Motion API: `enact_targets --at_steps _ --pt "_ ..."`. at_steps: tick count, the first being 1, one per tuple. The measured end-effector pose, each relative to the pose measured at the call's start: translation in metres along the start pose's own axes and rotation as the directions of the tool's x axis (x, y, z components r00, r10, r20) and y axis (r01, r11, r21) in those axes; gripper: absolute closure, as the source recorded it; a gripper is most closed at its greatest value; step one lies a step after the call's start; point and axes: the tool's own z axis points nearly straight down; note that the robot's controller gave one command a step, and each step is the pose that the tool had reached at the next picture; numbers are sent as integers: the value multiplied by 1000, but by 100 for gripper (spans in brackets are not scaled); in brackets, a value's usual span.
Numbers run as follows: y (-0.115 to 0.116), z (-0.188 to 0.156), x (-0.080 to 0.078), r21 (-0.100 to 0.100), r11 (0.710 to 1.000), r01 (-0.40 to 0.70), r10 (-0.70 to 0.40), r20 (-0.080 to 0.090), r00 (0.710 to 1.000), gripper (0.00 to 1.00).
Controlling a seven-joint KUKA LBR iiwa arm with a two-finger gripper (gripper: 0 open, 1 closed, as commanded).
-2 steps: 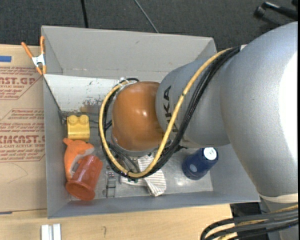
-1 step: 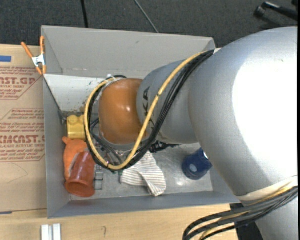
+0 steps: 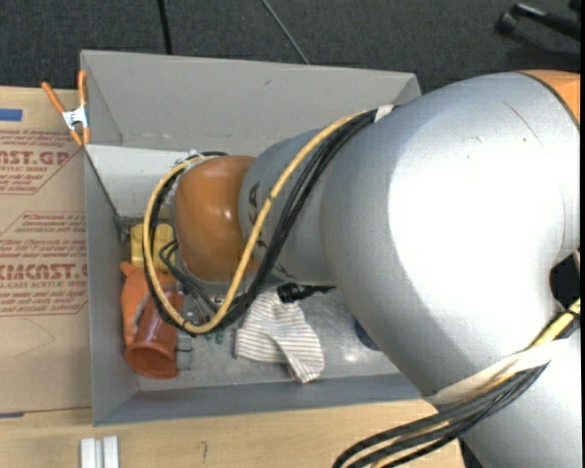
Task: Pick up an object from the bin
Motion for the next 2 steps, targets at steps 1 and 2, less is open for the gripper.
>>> enact_targets --at_steps 1,2 --pt "0 0 0 0 1000 0 0 0 1000 100" --pt "0 0 0 -1 1000 0 0 1 1000 100"
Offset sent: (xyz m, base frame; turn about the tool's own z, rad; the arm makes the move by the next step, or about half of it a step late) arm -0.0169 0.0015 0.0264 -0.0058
